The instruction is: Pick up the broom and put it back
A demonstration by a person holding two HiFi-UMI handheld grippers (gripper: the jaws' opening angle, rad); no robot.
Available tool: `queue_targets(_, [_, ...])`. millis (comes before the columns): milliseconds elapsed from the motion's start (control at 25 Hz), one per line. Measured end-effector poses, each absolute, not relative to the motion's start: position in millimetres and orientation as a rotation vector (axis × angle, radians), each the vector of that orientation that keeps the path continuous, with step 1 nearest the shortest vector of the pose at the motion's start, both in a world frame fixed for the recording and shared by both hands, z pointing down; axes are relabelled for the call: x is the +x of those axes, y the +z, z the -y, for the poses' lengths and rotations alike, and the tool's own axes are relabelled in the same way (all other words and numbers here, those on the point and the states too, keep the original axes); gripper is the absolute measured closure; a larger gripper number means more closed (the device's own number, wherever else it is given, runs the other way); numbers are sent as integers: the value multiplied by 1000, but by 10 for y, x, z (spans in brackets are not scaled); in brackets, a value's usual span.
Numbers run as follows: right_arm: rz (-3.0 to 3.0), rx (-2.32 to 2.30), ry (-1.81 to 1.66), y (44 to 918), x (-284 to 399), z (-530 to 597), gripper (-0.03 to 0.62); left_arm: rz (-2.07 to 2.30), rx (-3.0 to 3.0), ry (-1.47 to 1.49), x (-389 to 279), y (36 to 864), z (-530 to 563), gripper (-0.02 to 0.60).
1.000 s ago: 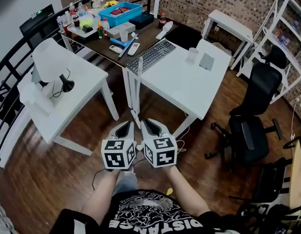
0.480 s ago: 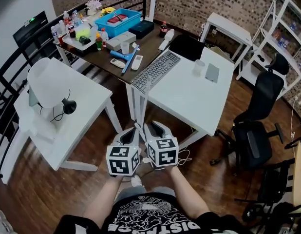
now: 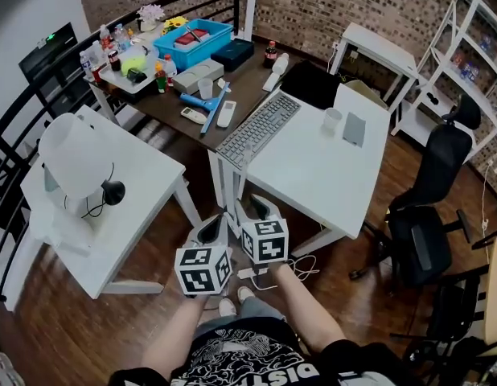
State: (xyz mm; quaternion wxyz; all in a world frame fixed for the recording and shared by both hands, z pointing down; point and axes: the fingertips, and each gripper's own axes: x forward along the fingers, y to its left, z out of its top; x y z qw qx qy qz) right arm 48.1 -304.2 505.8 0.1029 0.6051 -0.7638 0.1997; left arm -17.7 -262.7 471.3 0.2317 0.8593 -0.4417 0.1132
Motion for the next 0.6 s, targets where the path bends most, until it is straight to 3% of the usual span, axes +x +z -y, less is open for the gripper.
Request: queue_targets(600, [2260,1748,570,5505,913,4118,427,1258,2337,366,239,4796,3215,577])
